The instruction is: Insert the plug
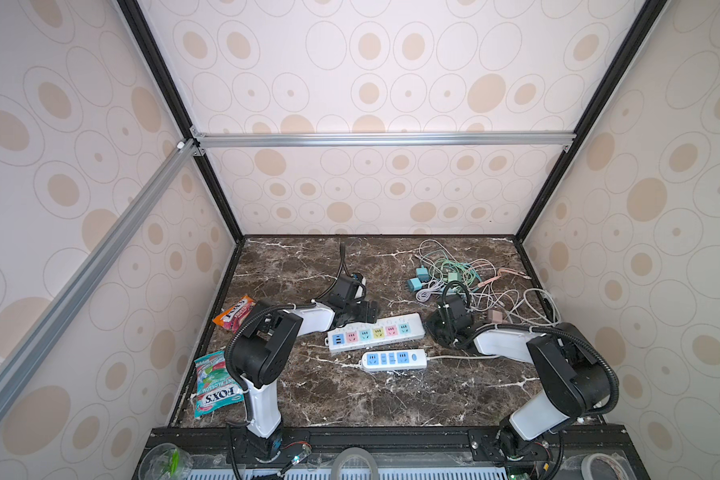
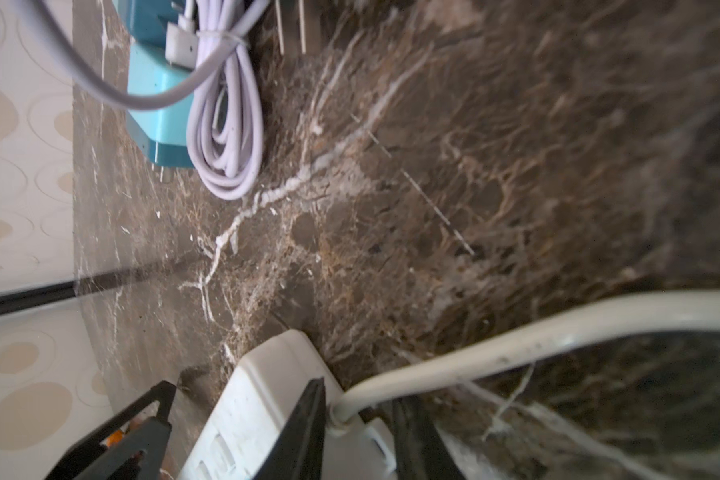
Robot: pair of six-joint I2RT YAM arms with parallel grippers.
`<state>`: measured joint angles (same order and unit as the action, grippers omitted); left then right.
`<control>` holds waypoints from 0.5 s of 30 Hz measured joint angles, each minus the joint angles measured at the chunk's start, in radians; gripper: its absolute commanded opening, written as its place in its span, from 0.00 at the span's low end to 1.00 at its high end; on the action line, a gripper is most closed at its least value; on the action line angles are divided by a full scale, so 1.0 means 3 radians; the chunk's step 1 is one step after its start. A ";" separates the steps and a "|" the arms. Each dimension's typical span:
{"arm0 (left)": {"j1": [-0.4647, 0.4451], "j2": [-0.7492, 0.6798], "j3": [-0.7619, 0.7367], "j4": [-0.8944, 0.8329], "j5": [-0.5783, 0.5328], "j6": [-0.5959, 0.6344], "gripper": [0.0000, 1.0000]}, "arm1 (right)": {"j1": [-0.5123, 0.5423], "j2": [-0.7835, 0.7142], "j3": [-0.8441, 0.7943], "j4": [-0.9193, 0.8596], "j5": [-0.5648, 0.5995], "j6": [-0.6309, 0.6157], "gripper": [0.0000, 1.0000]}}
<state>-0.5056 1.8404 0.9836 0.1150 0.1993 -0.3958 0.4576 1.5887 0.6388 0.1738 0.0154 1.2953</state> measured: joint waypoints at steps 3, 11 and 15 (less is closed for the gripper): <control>0.0000 -0.0206 -0.0006 -0.0173 -0.0193 0.0000 0.98 | 0.0004 -0.0086 -0.0090 0.0009 0.0122 0.0120 0.30; 0.0000 -0.1096 -0.0403 -0.0510 -0.0844 -0.0469 0.98 | 0.0004 -0.0294 -0.0228 -0.0158 0.0378 0.0168 0.31; 0.0001 -0.1537 -0.0912 -0.0628 -0.0936 -0.0876 0.98 | 0.0004 -0.0294 -0.0228 -0.0165 0.0392 0.0142 0.32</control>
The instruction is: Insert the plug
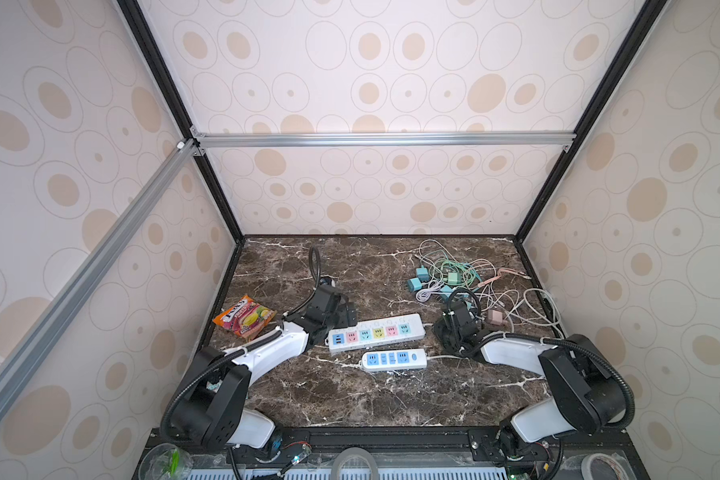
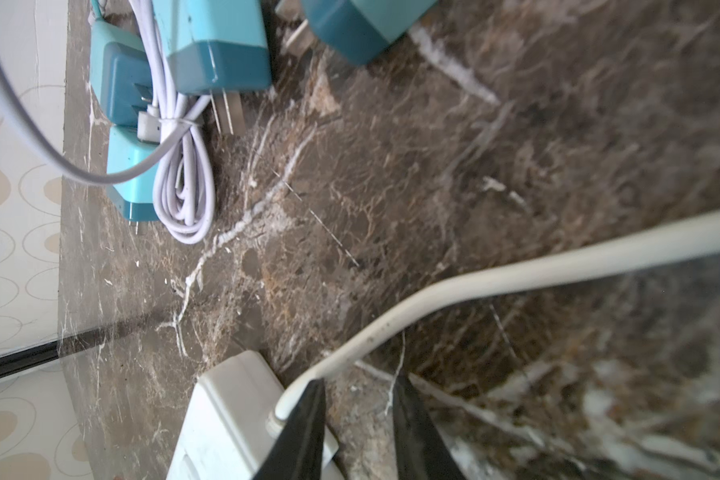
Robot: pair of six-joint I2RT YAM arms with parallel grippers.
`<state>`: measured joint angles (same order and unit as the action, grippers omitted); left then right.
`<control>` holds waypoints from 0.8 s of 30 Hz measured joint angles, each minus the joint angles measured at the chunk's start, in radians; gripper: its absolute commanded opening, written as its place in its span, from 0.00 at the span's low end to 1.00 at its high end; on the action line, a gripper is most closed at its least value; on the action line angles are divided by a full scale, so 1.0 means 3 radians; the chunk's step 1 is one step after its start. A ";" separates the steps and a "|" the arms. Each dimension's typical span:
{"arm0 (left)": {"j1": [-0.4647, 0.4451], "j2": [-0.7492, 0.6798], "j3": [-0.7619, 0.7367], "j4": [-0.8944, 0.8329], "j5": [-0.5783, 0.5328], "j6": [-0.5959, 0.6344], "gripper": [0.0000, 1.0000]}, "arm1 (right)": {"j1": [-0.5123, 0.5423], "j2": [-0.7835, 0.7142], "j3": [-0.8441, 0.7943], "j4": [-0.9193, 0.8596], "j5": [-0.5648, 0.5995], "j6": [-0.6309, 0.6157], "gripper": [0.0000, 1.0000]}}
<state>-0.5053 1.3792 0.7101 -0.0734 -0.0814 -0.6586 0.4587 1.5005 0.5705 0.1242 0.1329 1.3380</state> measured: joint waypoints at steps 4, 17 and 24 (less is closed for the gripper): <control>0.0000 -0.0263 -0.0343 -0.0102 0.0055 -0.0367 0.98 | 0.0001 0.0000 0.0010 -0.0003 -0.0005 -0.0047 0.34; 0.0001 -0.0071 -0.0651 0.0449 0.0715 -0.0884 0.98 | 0.0000 -0.0370 0.0172 -0.0632 0.0078 -0.0717 0.59; 0.0001 0.0291 -0.0430 0.0704 0.0823 -0.0782 0.98 | -0.0221 -0.0837 0.0403 -0.0952 0.0197 -0.1423 0.72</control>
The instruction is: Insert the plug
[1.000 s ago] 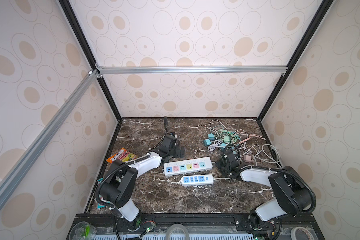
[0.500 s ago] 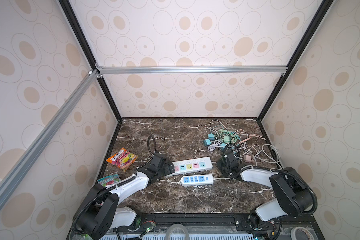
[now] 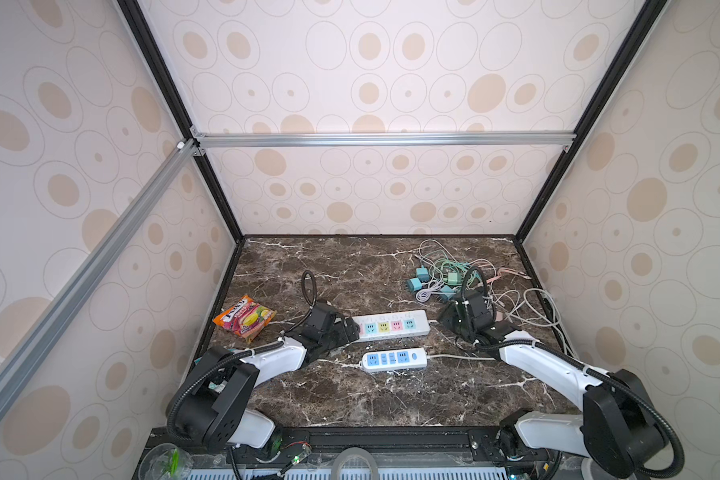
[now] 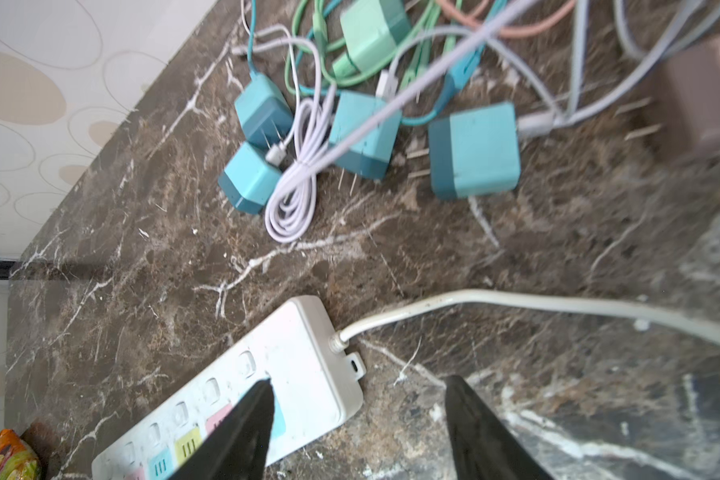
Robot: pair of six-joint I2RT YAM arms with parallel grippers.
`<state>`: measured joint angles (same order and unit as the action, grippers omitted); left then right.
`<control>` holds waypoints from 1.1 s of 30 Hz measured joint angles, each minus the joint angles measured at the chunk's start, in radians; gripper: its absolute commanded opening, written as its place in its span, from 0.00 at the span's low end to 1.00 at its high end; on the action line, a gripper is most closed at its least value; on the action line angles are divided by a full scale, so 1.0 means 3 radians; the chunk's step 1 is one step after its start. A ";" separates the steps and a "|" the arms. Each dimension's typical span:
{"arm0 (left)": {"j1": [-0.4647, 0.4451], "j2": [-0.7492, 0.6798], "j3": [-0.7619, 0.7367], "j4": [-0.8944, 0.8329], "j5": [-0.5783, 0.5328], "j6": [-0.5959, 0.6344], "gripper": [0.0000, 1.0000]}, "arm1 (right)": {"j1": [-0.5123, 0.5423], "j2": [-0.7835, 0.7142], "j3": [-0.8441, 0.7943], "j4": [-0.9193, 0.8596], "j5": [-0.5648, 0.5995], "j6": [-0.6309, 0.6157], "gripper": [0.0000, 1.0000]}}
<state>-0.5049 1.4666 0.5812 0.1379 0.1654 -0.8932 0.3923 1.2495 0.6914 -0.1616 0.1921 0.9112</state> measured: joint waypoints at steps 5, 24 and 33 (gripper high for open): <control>0.0000 0.0142 0.0104 0.0080 0.0069 0.0102 0.98 | -0.0633 -0.0004 0.0177 -0.0234 -0.0285 -0.0515 0.74; 0.0000 -0.0301 0.0270 -0.0465 -0.0371 0.0540 0.98 | -0.0959 0.1111 0.1048 -0.0814 -0.0856 -0.0632 0.67; -0.0165 0.0055 0.0903 -0.0662 -0.0426 0.1048 0.98 | -0.0868 0.1280 0.1113 -0.0675 -0.0960 -0.0439 0.77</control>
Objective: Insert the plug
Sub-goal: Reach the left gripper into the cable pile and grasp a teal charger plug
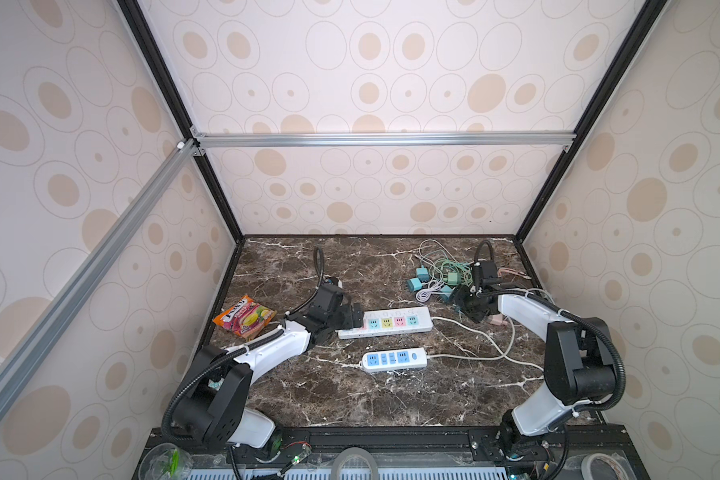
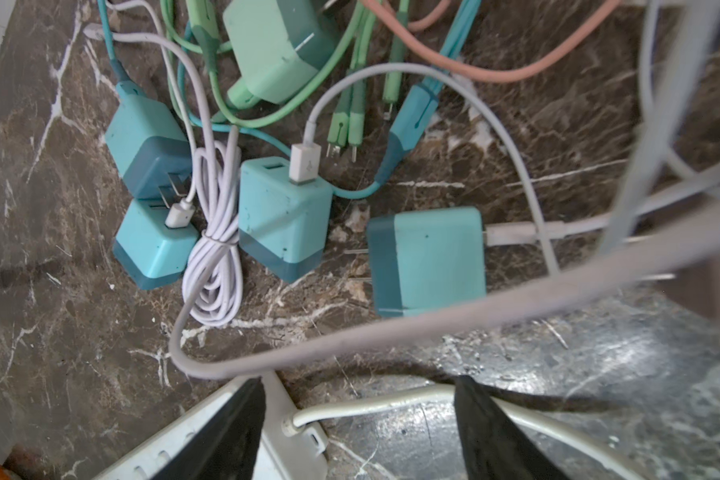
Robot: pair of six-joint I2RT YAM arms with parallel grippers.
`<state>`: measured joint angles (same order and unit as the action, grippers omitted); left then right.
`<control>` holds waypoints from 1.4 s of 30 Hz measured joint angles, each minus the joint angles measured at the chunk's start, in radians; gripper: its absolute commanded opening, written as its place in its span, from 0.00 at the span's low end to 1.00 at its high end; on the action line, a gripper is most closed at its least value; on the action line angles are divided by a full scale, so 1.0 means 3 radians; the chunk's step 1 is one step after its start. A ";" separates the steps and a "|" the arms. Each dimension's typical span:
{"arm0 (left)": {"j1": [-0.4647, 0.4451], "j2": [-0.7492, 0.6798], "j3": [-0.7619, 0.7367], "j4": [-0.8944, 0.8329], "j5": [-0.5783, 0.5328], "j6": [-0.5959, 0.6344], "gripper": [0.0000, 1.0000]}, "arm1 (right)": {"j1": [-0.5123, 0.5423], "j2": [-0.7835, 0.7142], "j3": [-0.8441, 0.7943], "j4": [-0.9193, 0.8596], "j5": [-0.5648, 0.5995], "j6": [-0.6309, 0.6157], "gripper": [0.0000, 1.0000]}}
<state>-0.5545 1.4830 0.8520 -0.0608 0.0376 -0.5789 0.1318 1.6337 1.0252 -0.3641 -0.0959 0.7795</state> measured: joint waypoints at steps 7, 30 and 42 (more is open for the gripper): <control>-0.0295 0.0884 0.1100 -0.0177 -0.0094 0.0614 0.98 | 0.0000 -0.0337 -0.0099 0.0058 0.0027 -0.0092 0.92; -0.0427 0.3470 0.4515 -0.1572 0.0099 0.2074 0.86 | -0.0001 -0.1015 -0.0425 -0.0069 0.0459 -0.0752 0.99; -0.0361 0.3853 0.4980 -0.1605 0.0490 0.2387 0.71 | -0.0001 -0.1016 -0.0426 -0.0116 0.0476 -0.0799 0.99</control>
<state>-0.6628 2.6389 2.3459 -0.5423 0.1844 0.1371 0.1314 1.3289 0.8974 -0.3988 0.0467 0.5400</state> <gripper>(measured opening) 0.724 0.990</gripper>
